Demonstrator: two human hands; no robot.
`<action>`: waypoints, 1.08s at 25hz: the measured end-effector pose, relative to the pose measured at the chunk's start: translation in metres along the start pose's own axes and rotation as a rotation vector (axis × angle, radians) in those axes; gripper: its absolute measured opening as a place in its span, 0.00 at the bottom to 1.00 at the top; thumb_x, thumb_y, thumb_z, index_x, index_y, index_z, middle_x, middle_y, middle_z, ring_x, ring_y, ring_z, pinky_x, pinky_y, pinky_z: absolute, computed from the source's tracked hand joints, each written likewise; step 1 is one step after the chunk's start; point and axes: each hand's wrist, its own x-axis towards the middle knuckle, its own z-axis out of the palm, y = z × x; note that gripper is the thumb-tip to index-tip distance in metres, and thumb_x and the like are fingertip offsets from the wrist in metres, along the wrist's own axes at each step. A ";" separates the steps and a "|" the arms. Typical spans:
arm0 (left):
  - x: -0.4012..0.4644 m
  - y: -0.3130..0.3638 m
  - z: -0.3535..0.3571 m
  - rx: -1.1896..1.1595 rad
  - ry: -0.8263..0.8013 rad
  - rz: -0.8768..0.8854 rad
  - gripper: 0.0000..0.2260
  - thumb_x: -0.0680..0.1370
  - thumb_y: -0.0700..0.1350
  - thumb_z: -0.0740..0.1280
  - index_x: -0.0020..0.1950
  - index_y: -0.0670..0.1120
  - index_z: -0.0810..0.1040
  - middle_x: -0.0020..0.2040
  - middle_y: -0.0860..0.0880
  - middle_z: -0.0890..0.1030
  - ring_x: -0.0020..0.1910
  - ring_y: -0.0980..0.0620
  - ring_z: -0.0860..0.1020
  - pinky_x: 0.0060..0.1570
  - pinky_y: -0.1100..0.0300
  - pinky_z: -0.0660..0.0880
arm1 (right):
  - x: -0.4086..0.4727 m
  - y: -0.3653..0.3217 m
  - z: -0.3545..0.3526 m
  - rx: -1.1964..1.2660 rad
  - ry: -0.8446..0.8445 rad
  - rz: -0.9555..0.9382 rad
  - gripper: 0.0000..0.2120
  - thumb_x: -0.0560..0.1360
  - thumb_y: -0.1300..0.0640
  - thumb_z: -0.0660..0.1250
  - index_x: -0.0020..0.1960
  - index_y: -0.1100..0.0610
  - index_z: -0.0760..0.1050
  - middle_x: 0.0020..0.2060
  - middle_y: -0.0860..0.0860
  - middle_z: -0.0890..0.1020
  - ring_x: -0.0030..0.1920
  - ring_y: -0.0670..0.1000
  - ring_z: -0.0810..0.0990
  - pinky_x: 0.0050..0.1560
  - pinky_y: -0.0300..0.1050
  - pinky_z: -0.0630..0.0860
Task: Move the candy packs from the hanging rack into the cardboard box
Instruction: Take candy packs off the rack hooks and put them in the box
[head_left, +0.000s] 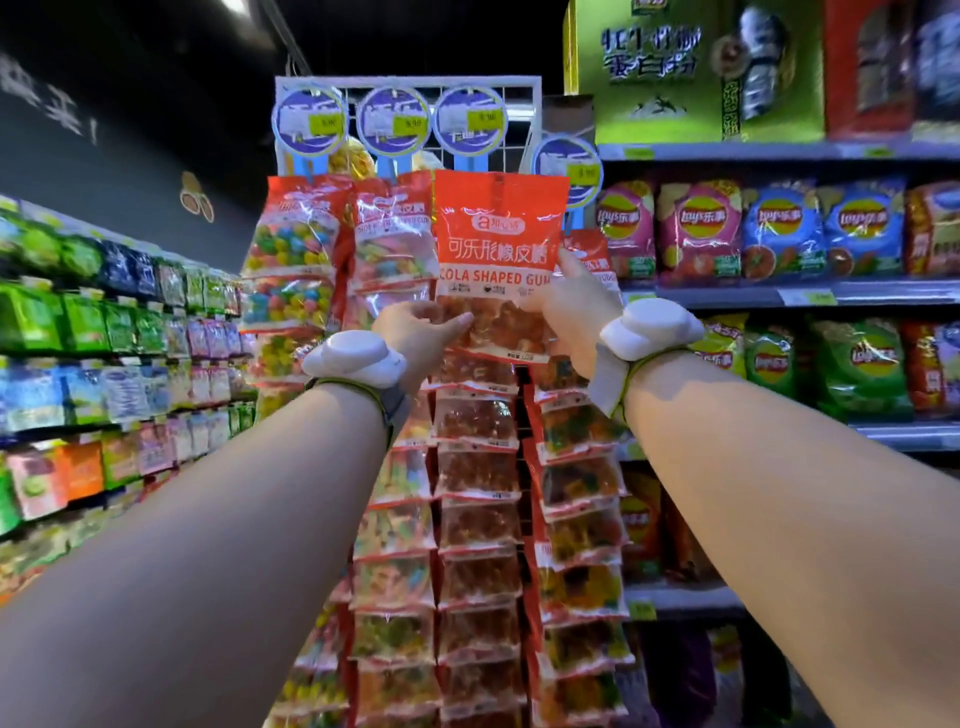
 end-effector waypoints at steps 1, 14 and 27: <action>0.014 0.000 0.002 -0.009 0.009 0.012 0.23 0.73 0.53 0.73 0.65 0.45 0.78 0.55 0.48 0.83 0.51 0.48 0.82 0.43 0.56 0.81 | 0.011 0.000 0.006 -0.017 0.008 -0.025 0.23 0.74 0.67 0.64 0.66 0.52 0.69 0.55 0.51 0.81 0.55 0.54 0.80 0.53 0.49 0.77; 0.154 0.021 0.028 -0.173 0.165 0.180 0.19 0.69 0.44 0.76 0.59 0.49 0.80 0.49 0.43 0.84 0.47 0.42 0.84 0.52 0.45 0.81 | 0.165 -0.001 0.028 -0.018 0.164 -0.241 0.22 0.74 0.60 0.70 0.66 0.57 0.70 0.51 0.49 0.79 0.49 0.47 0.78 0.52 0.39 0.75; 0.185 0.026 0.027 -0.160 0.234 0.244 0.14 0.73 0.47 0.75 0.57 0.44 0.82 0.47 0.45 0.84 0.42 0.48 0.85 0.50 0.52 0.82 | 0.215 0.003 0.040 -0.047 0.163 -0.190 0.24 0.73 0.53 0.71 0.67 0.57 0.72 0.59 0.57 0.80 0.55 0.55 0.82 0.59 0.50 0.77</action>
